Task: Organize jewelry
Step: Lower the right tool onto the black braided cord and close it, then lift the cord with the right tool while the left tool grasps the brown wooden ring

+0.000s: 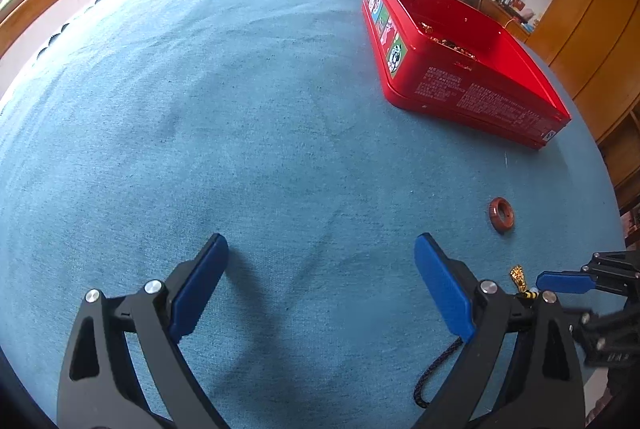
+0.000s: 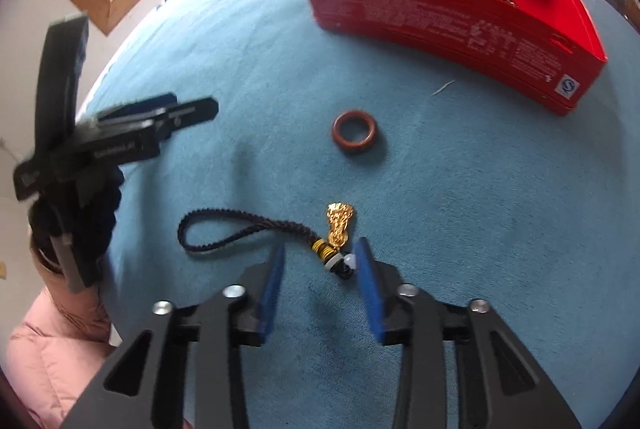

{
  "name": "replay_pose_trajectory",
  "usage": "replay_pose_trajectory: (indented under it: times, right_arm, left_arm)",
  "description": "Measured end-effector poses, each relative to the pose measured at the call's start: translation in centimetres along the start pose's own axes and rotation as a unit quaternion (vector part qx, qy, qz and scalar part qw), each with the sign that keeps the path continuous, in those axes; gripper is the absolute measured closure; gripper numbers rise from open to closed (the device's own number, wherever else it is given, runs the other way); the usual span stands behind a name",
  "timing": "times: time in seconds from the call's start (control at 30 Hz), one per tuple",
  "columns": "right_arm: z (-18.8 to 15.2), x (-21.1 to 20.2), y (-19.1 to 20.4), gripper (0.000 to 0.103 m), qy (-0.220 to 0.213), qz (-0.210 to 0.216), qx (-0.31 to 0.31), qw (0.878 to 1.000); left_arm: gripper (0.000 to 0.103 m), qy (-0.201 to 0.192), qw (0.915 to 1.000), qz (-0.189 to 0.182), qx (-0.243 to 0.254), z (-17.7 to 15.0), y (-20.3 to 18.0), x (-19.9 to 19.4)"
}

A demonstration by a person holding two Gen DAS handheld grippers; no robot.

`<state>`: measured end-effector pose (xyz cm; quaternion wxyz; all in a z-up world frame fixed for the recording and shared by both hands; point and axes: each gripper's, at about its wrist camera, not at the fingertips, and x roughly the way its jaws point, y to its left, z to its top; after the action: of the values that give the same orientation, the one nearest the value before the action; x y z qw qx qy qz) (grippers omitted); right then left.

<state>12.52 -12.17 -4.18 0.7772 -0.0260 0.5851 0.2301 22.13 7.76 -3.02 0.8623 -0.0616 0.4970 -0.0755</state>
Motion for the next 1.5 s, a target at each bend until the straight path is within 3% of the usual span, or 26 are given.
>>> replay_pose_trajectory:
  times: [0.1, 0.2, 0.27, 0.3, 0.5, 0.67, 0.93, 1.03, 1.13, 1.3, 1.47, 1.5]
  right_arm:
    - [0.0, 1.3, 0.5, 0.063, 0.007, -0.019, -0.011, 1.0]
    - [-0.2, 1.6, 1.4, 0.08, -0.004, -0.052, -0.029, 0.998]
    - [-0.5, 1.5, 1.4, 0.085, -0.014, -0.043, -0.02, 0.999]
    - [-0.6, 1.3, 1.1, 0.093, -0.018, -0.035, -0.012, 0.999]
    - [-2.0, -1.0, -2.2, 0.093, -0.049, -0.005, 0.041, 0.998]
    - [-3.2, -3.3, -7.5, 0.093, -0.08, 0.02, 0.109, 0.991]
    - [-5.0, -7.1, -13.5, 0.093, -0.143, 0.012, 0.19, 0.971]
    - [-5.7, -7.8, -15.1, 0.093, -0.149, 0.006, 0.202, 0.968]
    - [-5.6, -7.5, -16.4, 0.093, -0.148, 0.012, 0.209, 0.967]
    - [-6.2, -7.0, -17.4, 0.093, -0.152, 0.023, 0.213, 0.965]
    - [-6.4, -6.9, -18.0, 0.093, -0.151, 0.032, 0.209, 0.966]
    - [-6.5, -7.0, -18.1, 0.093, -0.152, 0.034, 0.208, 0.966]
  left_arm:
    - [0.01, -0.001, 1.0, 0.002, 0.002, 0.0, -0.1, 0.2]
    - [0.01, -0.002, 1.0, 0.003, 0.002, 0.0, -0.1, 0.2]
    - [0.01, -0.003, 1.0, 0.006, 0.004, 0.0, -0.2, 0.3]
    - [0.01, -0.004, 1.0, 0.007, 0.005, 0.0, -0.2, 0.3]
    - [0.01, -0.006, 1.0, -0.001, -0.004, 0.1, -0.1, 0.1]
    - [0.01, 0.003, 0.9995, -0.031, 0.003, 0.3, -1.7, -0.2]
    - [0.011, 0.022, 0.9972, -0.052, 0.049, 1.2, -8.6, 0.2]
    - [0.011, 0.027, 0.9965, -0.048, 0.062, 1.6, -11.0, 0.9]
    - [0.031, 0.041, 0.9952, -0.043, 0.077, 2.0, -13.1, 2.0]
    - [0.043, 0.065, 0.9941, -0.028, 0.082, 2.1, -14.6, 4.0]
    - [0.073, 0.063, 0.9934, -0.016, 0.094, 2.2, -15.4, 4.4]
    - [0.073, 0.062, 0.9933, -0.012, 0.096, 2.1, -15.6, 4.5]
